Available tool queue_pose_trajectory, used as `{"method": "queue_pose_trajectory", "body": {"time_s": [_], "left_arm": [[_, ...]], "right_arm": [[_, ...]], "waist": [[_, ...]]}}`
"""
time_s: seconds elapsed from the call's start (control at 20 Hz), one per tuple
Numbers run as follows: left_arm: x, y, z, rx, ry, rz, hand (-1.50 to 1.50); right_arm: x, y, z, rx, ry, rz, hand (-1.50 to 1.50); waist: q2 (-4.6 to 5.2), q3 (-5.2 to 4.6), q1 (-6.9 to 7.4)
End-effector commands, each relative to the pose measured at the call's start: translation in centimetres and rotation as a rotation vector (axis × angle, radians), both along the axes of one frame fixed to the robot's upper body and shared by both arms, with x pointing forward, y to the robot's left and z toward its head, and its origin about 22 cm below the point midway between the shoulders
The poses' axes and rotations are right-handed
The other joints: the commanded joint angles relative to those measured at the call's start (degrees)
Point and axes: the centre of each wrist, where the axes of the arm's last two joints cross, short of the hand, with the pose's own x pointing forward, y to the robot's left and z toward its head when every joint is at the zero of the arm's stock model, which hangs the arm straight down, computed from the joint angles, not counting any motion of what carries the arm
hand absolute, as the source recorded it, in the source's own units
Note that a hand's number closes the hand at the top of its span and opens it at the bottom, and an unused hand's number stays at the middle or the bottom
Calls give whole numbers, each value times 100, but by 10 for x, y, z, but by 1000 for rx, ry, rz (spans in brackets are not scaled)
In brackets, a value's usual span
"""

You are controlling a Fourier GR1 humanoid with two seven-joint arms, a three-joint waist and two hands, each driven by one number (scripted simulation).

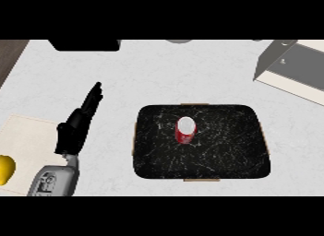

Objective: Pick the pear from the tray and place it in the tiered shelf

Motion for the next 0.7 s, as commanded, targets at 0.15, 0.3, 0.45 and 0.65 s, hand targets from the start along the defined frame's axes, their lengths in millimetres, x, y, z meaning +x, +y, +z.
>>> {"method": "queue_pose_trajectory", "body": {"time_s": [0.15, 0.3, 0.45, 0.65], "left_arm": [[-12, 17, 4, -1, -10, -7, 0], [5, 18, 13, 7, 3, 9, 0], [-12, 3, 7, 4, 4, -1, 0], [2, 9, -6, -5, 13, 15, 0]], "right_arm": [[-5, 22, 16, 51, -69, 126, -150], [-27, 16, 35, 60, -131, 117, -150], [-31, -2, 77, 105, -303, 88, -150], [-63, -11, 84, 147, -442, 38, -150]], "waist": [[-14, -3, 7], [-19, -4, -49], [-13, 1, 43], [-21, -6, -108]]}}
